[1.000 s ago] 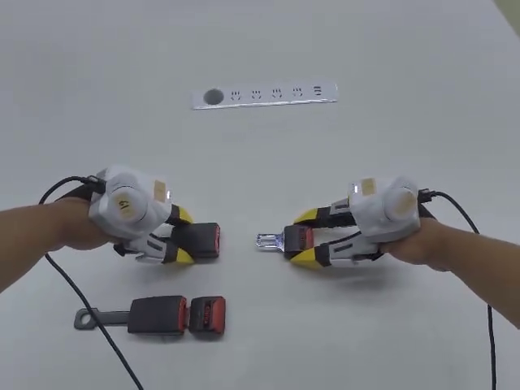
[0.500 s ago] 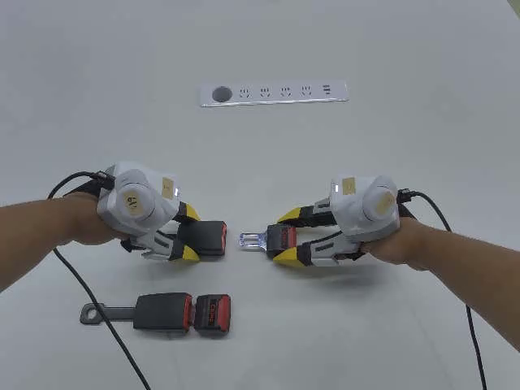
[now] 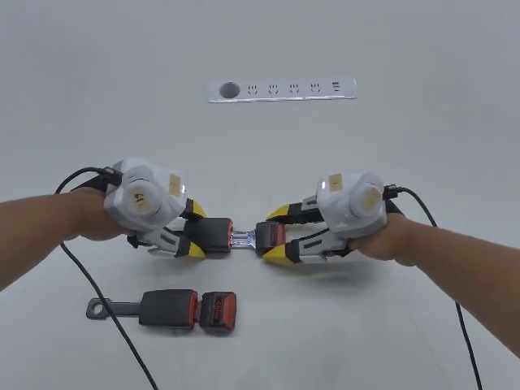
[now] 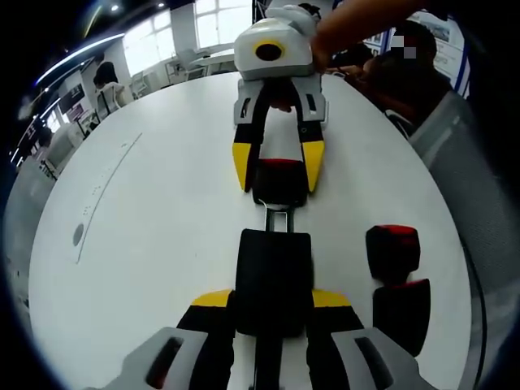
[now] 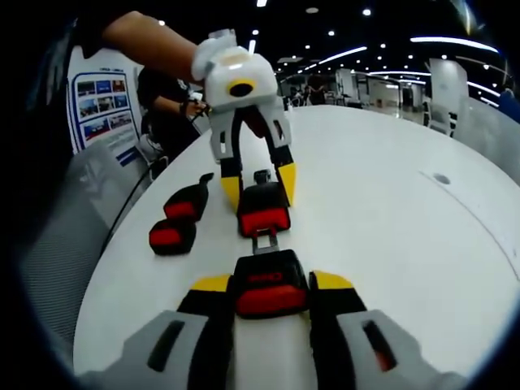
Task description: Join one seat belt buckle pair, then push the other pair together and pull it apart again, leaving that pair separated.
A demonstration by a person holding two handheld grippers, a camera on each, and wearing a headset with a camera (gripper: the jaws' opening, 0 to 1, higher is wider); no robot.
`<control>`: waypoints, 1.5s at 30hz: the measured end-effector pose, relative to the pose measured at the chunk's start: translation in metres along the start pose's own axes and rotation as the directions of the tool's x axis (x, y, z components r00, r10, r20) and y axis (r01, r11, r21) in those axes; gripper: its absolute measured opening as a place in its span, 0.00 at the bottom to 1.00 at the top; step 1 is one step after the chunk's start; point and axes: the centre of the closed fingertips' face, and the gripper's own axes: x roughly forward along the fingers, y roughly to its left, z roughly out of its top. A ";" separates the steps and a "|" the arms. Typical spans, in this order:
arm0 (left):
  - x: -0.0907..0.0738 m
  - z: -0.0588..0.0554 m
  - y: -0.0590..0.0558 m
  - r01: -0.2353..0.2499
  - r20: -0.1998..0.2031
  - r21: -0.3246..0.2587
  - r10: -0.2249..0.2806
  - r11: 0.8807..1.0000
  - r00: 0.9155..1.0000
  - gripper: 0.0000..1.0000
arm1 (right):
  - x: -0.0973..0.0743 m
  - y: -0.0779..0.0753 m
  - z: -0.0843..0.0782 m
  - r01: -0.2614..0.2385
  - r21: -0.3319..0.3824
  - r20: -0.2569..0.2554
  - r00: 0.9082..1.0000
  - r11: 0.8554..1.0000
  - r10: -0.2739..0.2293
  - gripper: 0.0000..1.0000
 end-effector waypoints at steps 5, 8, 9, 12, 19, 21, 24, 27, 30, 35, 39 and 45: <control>0.001 0.001 0.000 0.002 -0.006 0.010 -0.002 1.000 1.000 0.35 | 0.005 0.000 0.004 0.002 0.000 0.005 1.000 1.000 -0.002 0.37; 0.001 0.001 -0.001 0.007 -0.013 0.016 -0.006 1.000 1.000 0.35 | 0.015 0.000 0.009 0.010 0.000 0.006 1.000 1.000 -0.010 0.37; 0.001 0.001 -0.001 0.007 -0.014 0.015 -0.006 1.000 1.000 0.35 | 0.015 -0.001 0.008 0.009 -0.020 -0.001 1.000 1.000 -0.009 0.37; 0.001 0.001 -0.001 0.003 -0.006 0.004 -0.003 1.000 1.000 0.35 | 0.013 0.000 0.007 0.009 -0.003 0.008 1.000 1.000 -0.009 0.37; 0.001 0.001 -0.001 0.007 -0.014 0.015 -0.006 1.000 1.000 0.34 | 0.017 0.000 0.010 0.015 -0.005 -0.001 1.000 1.000 -0.015 0.37; 0.001 0.001 -0.001 0.010 -0.020 0.020 -0.009 1.000 1.000 0.34 | 0.017 0.000 0.011 0.016 -0.004 -0.004 1.000 1.000 -0.017 0.37; 0.001 0.001 -0.001 0.011 -0.027 0.023 -0.011 1.000 1.000 0.34 | 0.017 0.001 0.011 0.020 -0.004 -0.006 1.000 1.000 -0.020 0.37; 0.002 0.003 -0.001 0.018 -0.036 0.033 -0.017 0.999 0.999 0.34 | 0.019 0.000 0.012 0.021 0.000 -0.007 1.000 1.000 -0.021 0.37; 0.002 0.003 -0.001 0.024 -0.048 0.043 -0.022 0.999 0.999 0.34 | 0.029 0.003 0.019 0.034 0.001 0.001 0.999 0.999 -0.034 0.37; 0.002 0.003 -0.002 0.024 -0.043 0.038 -0.022 0.999 0.999 0.34 | 0.029 0.003 0.019 0.044 0.002 -0.001 0.999 0.999 -0.044 0.37; 0.002 0.004 -0.002 0.024 -0.043 0.038 -0.023 0.999 0.999 0.34 | 0.029 0.004 0.018 0.052 0.001 -0.010 0.999 0.999 -0.052 0.37; 0.001 0.004 -0.003 0.026 -0.049 0.039 -0.024 0.999 0.998 0.34 | 0.030 0.004 0.019 0.062 -0.005 -0.031 0.998 0.998 -0.062 0.37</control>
